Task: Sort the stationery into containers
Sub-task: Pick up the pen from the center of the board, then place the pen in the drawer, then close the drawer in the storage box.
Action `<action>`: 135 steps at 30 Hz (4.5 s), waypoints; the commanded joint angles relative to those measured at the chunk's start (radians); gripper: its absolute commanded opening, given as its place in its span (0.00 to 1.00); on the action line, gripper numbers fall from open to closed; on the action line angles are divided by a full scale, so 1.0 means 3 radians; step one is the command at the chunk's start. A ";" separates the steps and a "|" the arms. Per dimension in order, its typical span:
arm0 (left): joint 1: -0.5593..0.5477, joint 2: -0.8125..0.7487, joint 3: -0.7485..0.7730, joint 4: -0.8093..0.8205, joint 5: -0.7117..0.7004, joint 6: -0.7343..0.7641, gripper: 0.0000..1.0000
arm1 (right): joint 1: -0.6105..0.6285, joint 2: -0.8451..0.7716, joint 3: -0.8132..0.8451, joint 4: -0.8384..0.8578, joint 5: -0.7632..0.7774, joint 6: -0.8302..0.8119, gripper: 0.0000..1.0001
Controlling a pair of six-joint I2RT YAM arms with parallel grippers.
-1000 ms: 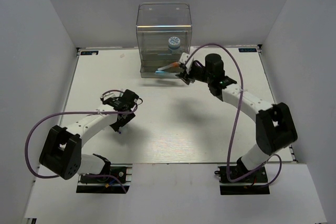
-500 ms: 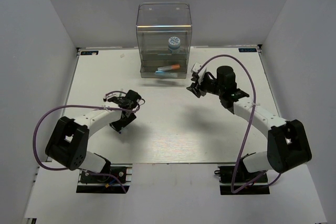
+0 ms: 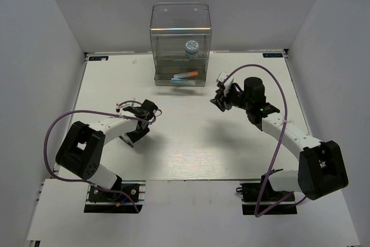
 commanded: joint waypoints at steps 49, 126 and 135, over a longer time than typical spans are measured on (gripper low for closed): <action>0.0017 0.1379 0.2925 0.1723 0.2057 0.5393 0.00 | -0.0168 -0.0620 -0.0514 0.0080 0.0105 0.0096 0.54; -0.0013 -0.1500 -0.1400 0.3789 0.1273 0.0715 0.85 | 0.0436 0.3133 0.2947 0.0519 0.1255 -0.1228 0.18; -0.0013 -0.1082 -0.1355 0.4156 0.1136 0.0648 0.84 | 0.0359 0.2285 0.1957 0.0422 0.0214 -0.1166 0.36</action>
